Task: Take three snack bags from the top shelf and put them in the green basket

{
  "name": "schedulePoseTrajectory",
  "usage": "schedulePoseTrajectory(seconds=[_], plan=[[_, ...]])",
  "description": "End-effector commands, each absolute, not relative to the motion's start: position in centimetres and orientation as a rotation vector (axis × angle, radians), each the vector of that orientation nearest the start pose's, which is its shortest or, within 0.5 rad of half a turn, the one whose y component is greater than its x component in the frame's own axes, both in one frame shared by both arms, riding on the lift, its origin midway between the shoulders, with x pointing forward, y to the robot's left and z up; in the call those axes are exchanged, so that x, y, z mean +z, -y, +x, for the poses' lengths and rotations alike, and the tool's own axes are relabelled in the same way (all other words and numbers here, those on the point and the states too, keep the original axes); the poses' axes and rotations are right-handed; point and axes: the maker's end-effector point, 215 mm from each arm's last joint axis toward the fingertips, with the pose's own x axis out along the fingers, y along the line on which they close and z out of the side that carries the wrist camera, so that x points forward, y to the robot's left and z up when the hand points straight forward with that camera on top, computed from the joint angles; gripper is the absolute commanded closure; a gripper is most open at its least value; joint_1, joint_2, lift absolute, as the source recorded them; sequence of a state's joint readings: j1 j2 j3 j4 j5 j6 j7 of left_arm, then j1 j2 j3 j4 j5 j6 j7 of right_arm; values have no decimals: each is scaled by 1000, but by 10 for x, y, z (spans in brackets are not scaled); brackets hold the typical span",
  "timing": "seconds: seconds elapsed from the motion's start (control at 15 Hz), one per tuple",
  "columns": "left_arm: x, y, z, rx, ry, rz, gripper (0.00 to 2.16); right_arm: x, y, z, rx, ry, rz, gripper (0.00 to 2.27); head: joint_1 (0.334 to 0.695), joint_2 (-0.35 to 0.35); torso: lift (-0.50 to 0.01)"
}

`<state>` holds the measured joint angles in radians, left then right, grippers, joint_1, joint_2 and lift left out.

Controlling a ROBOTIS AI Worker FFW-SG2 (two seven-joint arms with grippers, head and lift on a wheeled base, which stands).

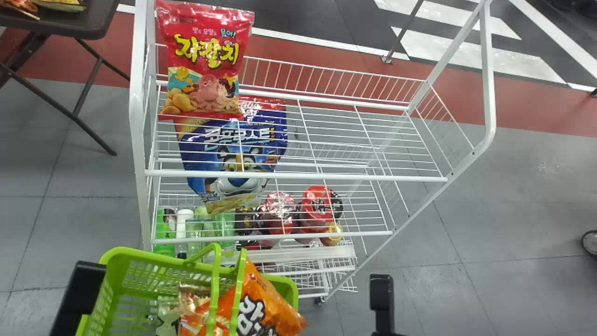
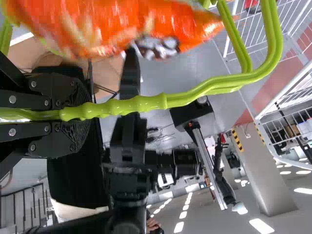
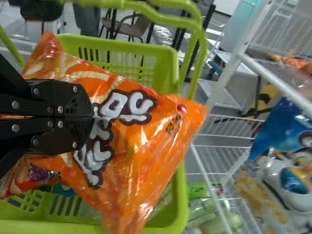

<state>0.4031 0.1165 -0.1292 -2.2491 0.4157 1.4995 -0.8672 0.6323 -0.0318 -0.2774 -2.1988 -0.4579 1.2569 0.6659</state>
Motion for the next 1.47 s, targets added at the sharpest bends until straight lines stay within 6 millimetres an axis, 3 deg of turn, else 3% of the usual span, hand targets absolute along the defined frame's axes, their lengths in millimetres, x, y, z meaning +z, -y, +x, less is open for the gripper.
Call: schedulePoseTrajectory(seconds=[0.0, 0.07, 0.27, 0.33, 0.47, 0.67, 0.73, 0.8, 0.93, 1.0, 1.27, 1.4], plan=[[-409, 28, 183, -1200, -1145, -686, 1997, -520, 128, 227, 576, -1045, 708, 2246, 695, -350, -44], [-408, 28, 182, -1203, -1147, -684, 1997, -528, 129, 235, 566, -1031, 675, 2246, 695, -350, -44], [-406, 27, 179, -1208, -1150, -684, 1997, -525, 141, 292, 522, -802, 521, 2246, 695, -350, -44], [-406, 27, 179, -1206, -1151, -681, 1997, -519, 132, 293, 552, -785, 552, 2243, 695, -350, -44], [-407, 27, 180, -1202, -1149, -681, 1997, -505, 101, 275, 664, -808, 666, 2226, 695, -350, -44], [-408, 25, 181, -1195, -1149, -683, 1997, -489, 89, 245, 722, -916, 800, 2138, 695, -347, -44], [-409, 24, 181, -1193, -1152, -684, 1997, -481, 89, 231, 742, -959, 842, 1973, 695, -337, -44], [-410, 24, 182, -1190, -1149, -684, 1997, -475, 90, 222, 742, -973, 834, 1565, 695, -334, -44], [-411, 24, 183, -1184, -1149, -682, 1997, -470, 101, 220, 719, -964, 789, 205, 695, -350, -44], [-412, 24, 183, -1180, -1152, -676, 1997, -469, 110, 218, 701, -961, 781, -2, 695, -350, -44], [-413, 23, 183, -1179, -1153, -677, 1997, -461, 141, 220, 639, -937, 763, 39, 695, -350, -44], [-413, 24, 181, -1179, -1159, -678, 1997, -449, 156, 233, 617, -869, 726, 46, 695, -350, -44]])
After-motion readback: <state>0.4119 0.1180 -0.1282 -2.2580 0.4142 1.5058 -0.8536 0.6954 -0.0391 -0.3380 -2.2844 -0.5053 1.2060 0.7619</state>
